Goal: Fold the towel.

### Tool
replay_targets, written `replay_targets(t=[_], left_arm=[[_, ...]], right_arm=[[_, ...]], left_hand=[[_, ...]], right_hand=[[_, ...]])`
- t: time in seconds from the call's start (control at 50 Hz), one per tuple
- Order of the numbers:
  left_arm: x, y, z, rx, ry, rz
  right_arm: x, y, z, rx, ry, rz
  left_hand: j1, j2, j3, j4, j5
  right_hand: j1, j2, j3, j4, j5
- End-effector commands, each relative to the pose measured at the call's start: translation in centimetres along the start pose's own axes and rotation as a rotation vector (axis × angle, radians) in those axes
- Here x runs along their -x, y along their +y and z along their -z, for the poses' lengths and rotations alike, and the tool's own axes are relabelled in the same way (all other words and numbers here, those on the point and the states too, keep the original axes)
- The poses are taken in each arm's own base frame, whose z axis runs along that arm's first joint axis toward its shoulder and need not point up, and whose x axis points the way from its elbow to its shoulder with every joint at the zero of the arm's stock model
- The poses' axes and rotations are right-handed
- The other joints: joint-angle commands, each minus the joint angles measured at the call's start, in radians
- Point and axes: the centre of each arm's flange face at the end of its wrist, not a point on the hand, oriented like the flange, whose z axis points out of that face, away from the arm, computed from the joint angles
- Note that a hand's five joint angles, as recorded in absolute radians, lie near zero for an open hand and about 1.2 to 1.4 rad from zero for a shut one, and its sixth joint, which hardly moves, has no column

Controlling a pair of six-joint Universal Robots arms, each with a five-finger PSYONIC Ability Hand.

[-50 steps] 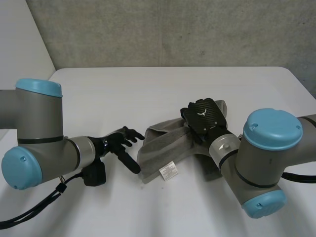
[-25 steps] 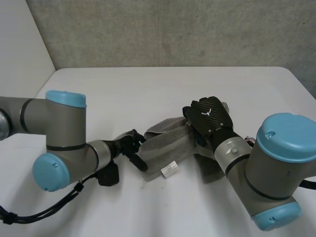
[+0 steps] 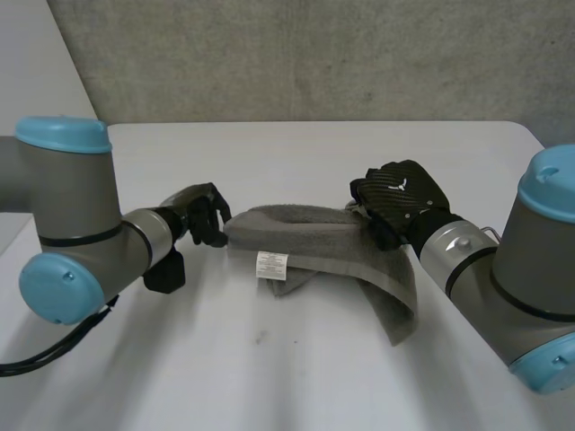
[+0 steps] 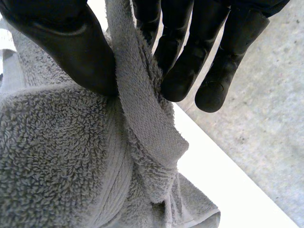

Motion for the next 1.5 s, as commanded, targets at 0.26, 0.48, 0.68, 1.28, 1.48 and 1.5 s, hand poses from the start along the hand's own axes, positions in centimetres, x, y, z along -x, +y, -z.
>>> replay_targets(t=[0.26,0.48,0.68,1.28,1.48,1.5], left_arm=[[-0.6,-0.5,1.4,0.006,0.010,-0.047],[-0.1,2.7,1.5,0.102,0.000,-0.044],[0.2,3.4,1.5,0.124,-0.008,-0.032],[0.3,6.9,1.0,0.229,-0.022,0.006],[-1.3,6.0,1.0,0.189,0.022,0.008],[-1.3,6.0,1.0,0.189,0.022,0.008]], right_arm=[[-1.3,0.1,0.3,0.127,-0.133,-0.122],[-1.6,1.2,0.1,0.191,-0.137,-0.172],[-0.6,2.6,0.2,0.163,-0.143,-0.169],[-0.9,1.7,1.1,-0.134,-0.020,-0.007],[-0.8,1.8,1.3,-0.128,-0.021,-0.004],[-0.8,1.8,1.3,-0.128,-0.021,-0.004]], left_hand=[[0.196,0.180,0.180,0.180,0.185],[0.196,0.180,0.180,0.180,0.185],[0.196,0.180,0.180,0.180,0.185],[-0.603,-0.618,-0.618,-0.618,-0.614],[-0.332,-0.348,-0.348,-0.348,-0.344],[-0.332,-0.348,-0.348,-0.348,-0.343]], right_hand=[[-0.892,-0.908,-0.920,-0.929,-0.891],[-0.795,-0.811,-0.823,-0.832,-0.794],[-0.707,-0.723,-0.735,-0.744,-0.706],[0.096,0.081,0.068,0.059,0.098],[0.096,0.081,0.068,0.059,0.098],[0.096,0.081,0.068,0.059,0.098]])
